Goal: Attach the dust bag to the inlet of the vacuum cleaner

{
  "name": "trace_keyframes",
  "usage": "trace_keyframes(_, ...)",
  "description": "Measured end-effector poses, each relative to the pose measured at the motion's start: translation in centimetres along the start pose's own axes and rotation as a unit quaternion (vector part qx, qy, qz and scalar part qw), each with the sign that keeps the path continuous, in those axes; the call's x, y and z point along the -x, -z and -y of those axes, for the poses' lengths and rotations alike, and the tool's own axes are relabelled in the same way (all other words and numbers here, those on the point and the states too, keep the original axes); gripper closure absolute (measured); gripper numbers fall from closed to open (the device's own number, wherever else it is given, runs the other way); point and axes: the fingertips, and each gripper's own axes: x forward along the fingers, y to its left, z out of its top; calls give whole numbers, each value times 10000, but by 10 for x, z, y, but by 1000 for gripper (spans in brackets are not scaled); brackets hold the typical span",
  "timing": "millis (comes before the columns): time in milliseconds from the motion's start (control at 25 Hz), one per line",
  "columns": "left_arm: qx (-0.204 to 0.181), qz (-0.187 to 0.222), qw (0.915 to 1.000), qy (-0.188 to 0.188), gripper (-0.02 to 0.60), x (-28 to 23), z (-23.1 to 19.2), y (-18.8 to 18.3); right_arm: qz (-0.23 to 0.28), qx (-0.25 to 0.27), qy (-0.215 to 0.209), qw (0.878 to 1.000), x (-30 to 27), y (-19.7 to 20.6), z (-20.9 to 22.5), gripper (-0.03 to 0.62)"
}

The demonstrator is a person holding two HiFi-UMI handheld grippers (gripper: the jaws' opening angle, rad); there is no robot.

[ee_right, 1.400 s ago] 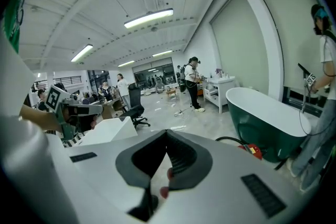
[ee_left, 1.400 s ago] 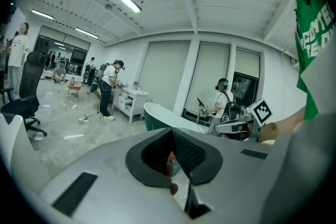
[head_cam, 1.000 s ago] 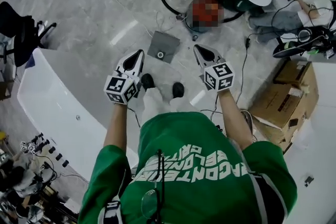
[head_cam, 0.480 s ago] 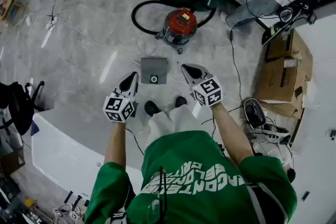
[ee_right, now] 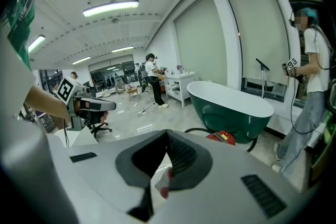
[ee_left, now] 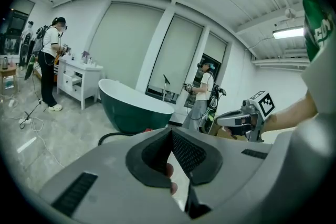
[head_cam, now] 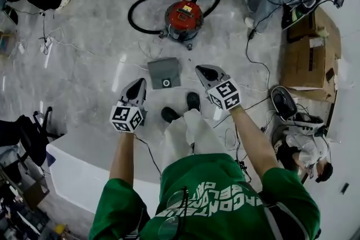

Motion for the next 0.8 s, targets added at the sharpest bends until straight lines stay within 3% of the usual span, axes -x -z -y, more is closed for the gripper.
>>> trace_keyframes(200, -140, -283, 9994, -137, 581, -23, -24, 48, -122, -8, -145, 9998, -41, 43, 18, 589)
trace_keyframes(360, -29, -351, 9989, -298, 581, -33, -46, 94, -256, 42, -346, 9991, -78, 82, 19, 589)
trace_keyframes(640, 187, -484, 9965, -656, 581, -58, -79, 199, -487, 110, -576, 9971, -144, 164, 20, 589)
trace_keyframes(800, 286, -496, 9961, -671, 581, -77, -104, 261, -625, 269, -738, 9949, -189, 220, 14, 589)
